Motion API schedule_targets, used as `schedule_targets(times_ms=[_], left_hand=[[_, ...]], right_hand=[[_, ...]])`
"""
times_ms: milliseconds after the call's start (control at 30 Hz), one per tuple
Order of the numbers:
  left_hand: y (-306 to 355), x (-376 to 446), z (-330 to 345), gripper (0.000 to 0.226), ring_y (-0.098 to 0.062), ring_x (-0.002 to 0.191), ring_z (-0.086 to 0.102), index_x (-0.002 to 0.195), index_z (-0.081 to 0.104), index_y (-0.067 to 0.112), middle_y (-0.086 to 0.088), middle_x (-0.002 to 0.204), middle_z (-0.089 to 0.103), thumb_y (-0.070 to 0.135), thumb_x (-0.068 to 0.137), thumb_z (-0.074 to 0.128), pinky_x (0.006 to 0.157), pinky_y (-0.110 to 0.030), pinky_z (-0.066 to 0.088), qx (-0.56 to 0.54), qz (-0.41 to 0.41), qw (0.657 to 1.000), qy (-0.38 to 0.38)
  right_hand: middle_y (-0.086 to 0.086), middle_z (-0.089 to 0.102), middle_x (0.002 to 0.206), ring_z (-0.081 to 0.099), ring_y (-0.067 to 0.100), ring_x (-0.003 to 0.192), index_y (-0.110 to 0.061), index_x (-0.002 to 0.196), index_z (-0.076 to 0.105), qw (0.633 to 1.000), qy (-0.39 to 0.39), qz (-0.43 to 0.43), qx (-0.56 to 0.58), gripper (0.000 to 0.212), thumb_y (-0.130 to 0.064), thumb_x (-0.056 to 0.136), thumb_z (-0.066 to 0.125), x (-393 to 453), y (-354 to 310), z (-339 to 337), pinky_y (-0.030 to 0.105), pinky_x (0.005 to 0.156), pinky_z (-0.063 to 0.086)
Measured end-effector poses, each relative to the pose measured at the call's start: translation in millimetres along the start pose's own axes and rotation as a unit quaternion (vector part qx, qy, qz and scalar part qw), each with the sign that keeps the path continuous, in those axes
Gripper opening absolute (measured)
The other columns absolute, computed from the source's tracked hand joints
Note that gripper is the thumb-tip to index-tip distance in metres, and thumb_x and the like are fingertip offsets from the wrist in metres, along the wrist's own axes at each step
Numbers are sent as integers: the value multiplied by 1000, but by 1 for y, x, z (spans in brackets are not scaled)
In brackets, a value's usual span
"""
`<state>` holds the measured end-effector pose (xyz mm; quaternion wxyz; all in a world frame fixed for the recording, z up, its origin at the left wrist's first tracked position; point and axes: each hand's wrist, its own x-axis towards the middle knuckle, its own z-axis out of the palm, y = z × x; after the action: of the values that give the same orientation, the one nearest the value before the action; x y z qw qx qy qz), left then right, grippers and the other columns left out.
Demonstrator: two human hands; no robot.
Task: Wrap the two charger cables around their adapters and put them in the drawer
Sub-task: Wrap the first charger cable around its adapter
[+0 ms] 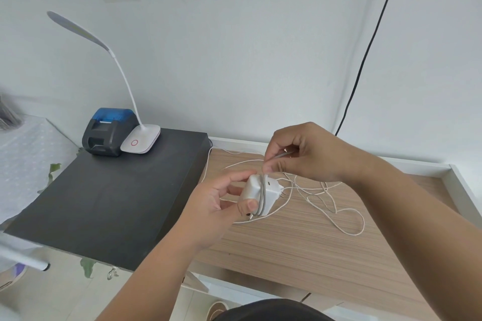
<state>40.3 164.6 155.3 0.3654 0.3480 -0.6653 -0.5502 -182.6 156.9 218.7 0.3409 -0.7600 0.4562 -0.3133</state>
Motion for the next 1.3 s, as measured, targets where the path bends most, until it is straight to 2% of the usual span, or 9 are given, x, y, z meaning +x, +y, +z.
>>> schedule_targets(times_ms=[267, 333, 433, 533, 667, 833, 967, 1233, 1300], left_hand=[[4, -10, 1, 43, -16, 95, 63, 114, 70, 31, 5, 106, 66, 26, 72, 78, 68, -36, 58, 3, 30, 1000, 4], [6, -10, 1, 43, -15, 94, 62, 114, 70, 33, 4, 104, 66, 27, 72, 77, 67, -32, 57, 1, 42, 999, 15], [8, -11, 0, 41, -14, 93, 62, 112, 71, 37, 3, 104, 67, 27, 72, 77, 67, -30, 56, -12, 58, 998, 32], [10, -13, 0, 42, -11, 92, 62, 110, 71, 35, 4, 104, 70, 25, 70, 78, 67, -28, 55, -54, 65, 995, 44], [9, -11, 9, 48, -18, 92, 64, 114, 71, 25, -3, 107, 71, 28, 68, 84, 67, -30, 56, -156, 71, 983, 70], [11, 2, 9, 39, -15, 84, 65, 117, 66, 16, 2, 98, 70, 10, 79, 74, 62, -24, 54, -281, 14, 944, 173], [7, 6, 5, 41, -10, 82, 67, 117, 66, 14, 6, 95, 71, 14, 76, 67, 61, -18, 55, -291, -22, 931, 218], [-4, 7, 2, 30, -12, 87, 68, 117, 67, 20, 1, 105, 71, 8, 89, 65, 64, -22, 54, -183, -26, 956, 229], [-9, 4, 2, 33, -14, 89, 69, 116, 66, 25, 0, 111, 71, 13, 85, 72, 67, -23, 55, -80, -3, 968, 236]], right_hand=[[6, 56, 68, 44, 16, 63, -22, 76, 72, 988, -103, 68, 91, 13, -29, 85, 65, 5, 6, 2, 29, 62, 35], [-1, 53, 60, 37, 10, 55, -19, 75, 72, 985, -79, 61, 140, 13, -24, 85, 65, 4, 10, 5, 23, 53, 29], [14, 42, 63, 18, 26, 57, -15, 76, 72, 974, -37, 56, 216, 15, -29, 81, 71, 5, 20, 17, 35, 51, 15], [17, 40, 68, 21, 18, 50, -14, 73, 71, 951, 12, 56, 305, 25, -38, 74, 77, 1, 32, 34, 24, 46, 18], [7, 36, 55, 22, 10, 42, -20, 67, 68, 912, 116, 70, 386, 18, -23, 83, 62, -8, 38, 69, 17, 42, 20], [1, 39, 56, 31, 11, 49, -17, 72, 60, 941, 221, 106, 232, 20, -31, 86, 62, -22, 47, 115, 24, 51, 27], [-10, 44, 53, 38, 6, 51, -21, 79, 61, 967, 229, 101, 47, 17, -33, 90, 59, -31, 38, 118, 26, 54, 35], [-20, 38, 46, 46, -4, 50, -24, 83, 67, 967, 171, 45, -181, 9, -30, 88, 62, -33, 5, 86, 8, 52, 28], [-18, 42, 54, 44, 0, 54, -25, 87, 67, 967, 129, 49, -216, 10, -33, 90, 60, -32, -3, 80, 8, 53, 30]])
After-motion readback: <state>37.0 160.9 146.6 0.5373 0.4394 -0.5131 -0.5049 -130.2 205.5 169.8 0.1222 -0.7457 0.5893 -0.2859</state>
